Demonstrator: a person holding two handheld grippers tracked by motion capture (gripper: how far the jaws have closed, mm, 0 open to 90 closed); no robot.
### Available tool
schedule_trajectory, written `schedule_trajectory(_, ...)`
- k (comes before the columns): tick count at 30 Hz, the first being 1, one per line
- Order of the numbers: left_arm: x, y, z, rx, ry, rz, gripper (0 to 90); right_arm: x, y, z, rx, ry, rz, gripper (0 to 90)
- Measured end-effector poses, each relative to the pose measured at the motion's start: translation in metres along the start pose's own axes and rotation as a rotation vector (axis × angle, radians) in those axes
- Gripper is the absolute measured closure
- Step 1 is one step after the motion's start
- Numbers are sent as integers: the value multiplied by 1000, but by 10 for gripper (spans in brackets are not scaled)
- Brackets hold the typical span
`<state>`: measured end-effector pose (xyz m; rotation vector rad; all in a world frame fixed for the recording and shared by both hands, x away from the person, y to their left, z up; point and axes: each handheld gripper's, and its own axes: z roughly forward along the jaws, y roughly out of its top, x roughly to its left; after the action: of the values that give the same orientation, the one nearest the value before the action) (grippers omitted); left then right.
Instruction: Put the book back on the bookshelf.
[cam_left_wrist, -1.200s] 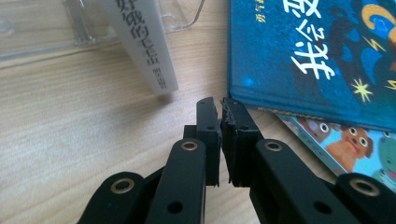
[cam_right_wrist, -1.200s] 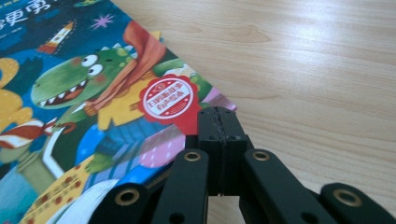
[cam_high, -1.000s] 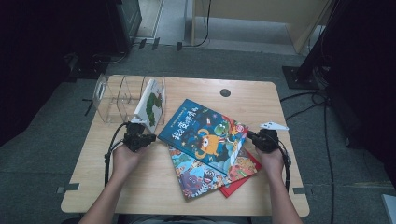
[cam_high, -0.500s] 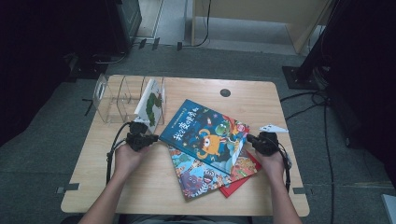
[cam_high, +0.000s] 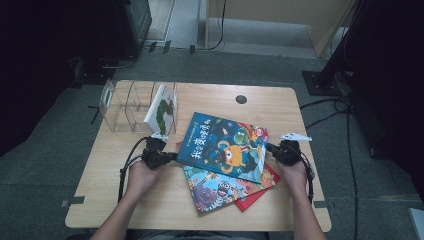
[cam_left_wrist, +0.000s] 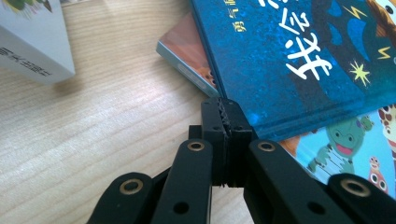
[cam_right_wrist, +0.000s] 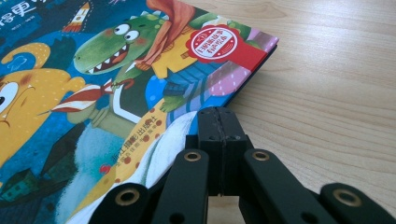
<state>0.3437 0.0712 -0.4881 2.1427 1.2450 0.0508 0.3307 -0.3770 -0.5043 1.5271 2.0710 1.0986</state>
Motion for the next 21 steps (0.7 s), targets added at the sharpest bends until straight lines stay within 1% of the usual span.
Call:
schedule_trajectory(5,-4,-4,-1,8,-19,-8,900,0,1,-2,10,14,-5,900)
schedule_trajectory(8,-7,-6,-2,17,-24,-6,900,0,1,-4,14,29,-5,900)
schedule_trajectory(15,-14,-14,-6,23,-54,-19,900,0,-1,-9,25,63,-11,900)
schedule_trajectory(18,-20,-16,-9,22,-59,-3,900,-1,-2,-10,29,74,-12,900)
schedule_trajectory(19,-21,-16,-10,20,-59,0,900,-1,-3,-11,31,78,-6,900)
schedule_trajectory(21,-24,-18,-12,19,-65,0,900,-1,-3,-12,34,85,-13,900)
